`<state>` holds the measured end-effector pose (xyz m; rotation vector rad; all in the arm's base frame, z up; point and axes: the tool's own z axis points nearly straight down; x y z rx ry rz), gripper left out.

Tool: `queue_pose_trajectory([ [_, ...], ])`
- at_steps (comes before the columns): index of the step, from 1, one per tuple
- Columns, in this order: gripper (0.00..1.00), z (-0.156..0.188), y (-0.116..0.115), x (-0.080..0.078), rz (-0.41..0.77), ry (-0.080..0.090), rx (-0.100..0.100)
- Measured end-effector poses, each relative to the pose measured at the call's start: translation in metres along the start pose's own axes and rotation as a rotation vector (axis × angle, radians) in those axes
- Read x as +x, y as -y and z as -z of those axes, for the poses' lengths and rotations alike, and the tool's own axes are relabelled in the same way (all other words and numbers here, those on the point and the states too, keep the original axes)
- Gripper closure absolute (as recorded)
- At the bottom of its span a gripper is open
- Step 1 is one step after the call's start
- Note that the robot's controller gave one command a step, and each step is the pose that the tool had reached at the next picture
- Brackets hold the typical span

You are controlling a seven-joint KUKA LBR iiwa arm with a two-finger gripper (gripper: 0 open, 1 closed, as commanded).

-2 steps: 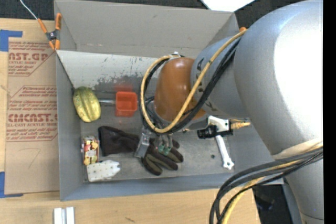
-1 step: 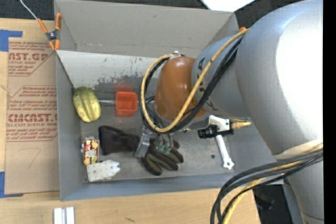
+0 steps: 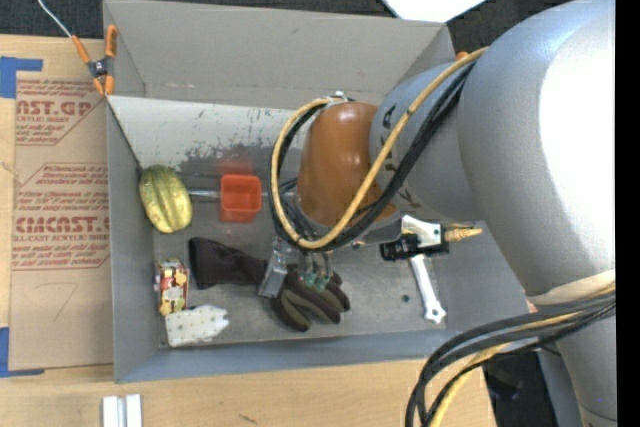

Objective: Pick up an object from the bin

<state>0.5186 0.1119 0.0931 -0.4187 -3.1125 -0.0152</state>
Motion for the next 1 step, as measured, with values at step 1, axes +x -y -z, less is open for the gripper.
queue_pose_trajectory([
  [1, 1.0, 0.0102, -0.0007, -0.0007, 0.0, 0.002, -0.001],
])
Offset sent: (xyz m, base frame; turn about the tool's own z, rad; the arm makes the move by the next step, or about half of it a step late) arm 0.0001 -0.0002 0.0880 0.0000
